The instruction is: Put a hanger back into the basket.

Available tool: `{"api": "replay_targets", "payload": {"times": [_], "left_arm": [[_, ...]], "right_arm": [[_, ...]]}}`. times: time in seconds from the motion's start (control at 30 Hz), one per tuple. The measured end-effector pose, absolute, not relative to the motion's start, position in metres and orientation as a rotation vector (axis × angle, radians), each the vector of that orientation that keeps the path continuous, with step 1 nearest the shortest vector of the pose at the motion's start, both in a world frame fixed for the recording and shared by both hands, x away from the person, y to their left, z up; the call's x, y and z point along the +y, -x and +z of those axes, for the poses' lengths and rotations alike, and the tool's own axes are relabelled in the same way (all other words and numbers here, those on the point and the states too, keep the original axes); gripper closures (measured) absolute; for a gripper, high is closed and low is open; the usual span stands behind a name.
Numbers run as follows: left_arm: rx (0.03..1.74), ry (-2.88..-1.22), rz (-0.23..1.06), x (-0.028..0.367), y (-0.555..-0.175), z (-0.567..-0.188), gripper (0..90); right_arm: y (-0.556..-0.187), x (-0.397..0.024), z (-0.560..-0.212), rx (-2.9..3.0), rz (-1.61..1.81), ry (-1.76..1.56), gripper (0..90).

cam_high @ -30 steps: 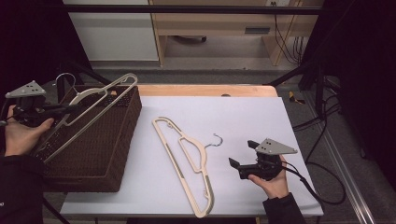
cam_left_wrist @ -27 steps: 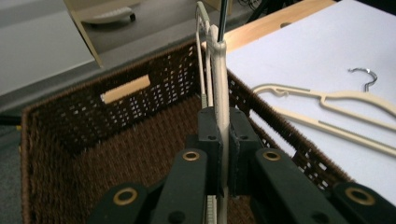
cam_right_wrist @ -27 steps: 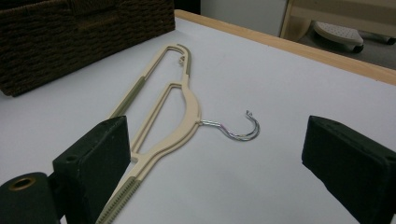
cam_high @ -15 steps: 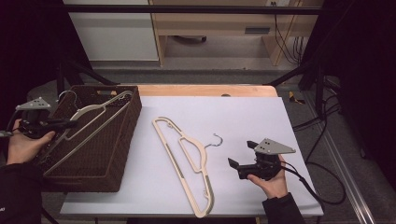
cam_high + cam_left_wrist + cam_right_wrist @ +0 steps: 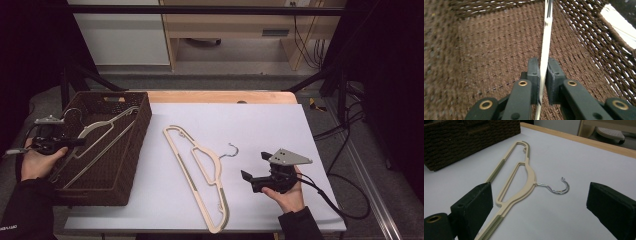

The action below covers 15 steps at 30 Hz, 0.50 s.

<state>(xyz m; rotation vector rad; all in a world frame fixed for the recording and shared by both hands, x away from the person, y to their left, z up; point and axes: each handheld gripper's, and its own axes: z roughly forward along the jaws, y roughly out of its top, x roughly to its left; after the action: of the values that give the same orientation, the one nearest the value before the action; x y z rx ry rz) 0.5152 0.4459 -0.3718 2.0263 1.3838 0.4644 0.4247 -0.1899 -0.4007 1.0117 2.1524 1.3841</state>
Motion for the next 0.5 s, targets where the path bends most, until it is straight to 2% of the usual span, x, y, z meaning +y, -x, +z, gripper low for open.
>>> {"api": "replay_targets", "payload": {"times": [0.03,0.17,0.27,0.37,0.5], "left_arm": [[1.41,-2.011,0.488,0.447,-0.514,-0.372,80.2],[1.487,-1.935,0.568,0.452,-0.505,-0.369,63.2],[1.5,-1.883,0.614,0.456,-0.493,-0.365,57.9],[1.487,-1.829,0.657,0.453,-0.48,-0.36,51.6],[1.38,-1.785,0.728,0.437,-0.463,-0.351,41.4]], "right_arm": [[-0.425,-0.189,-0.401,2.153,1.383,-1.01,7.0],[-0.424,-0.188,-0.4,2.157,1.374,-1.001,6.7],[-0.423,-0.187,-0.399,2.147,1.38,-1.012,7.2],[-0.423,-0.186,-0.399,2.136,1.388,-1.02,7.3],[-0.423,-0.186,-0.399,2.126,1.406,-1.044,7.0]]}}
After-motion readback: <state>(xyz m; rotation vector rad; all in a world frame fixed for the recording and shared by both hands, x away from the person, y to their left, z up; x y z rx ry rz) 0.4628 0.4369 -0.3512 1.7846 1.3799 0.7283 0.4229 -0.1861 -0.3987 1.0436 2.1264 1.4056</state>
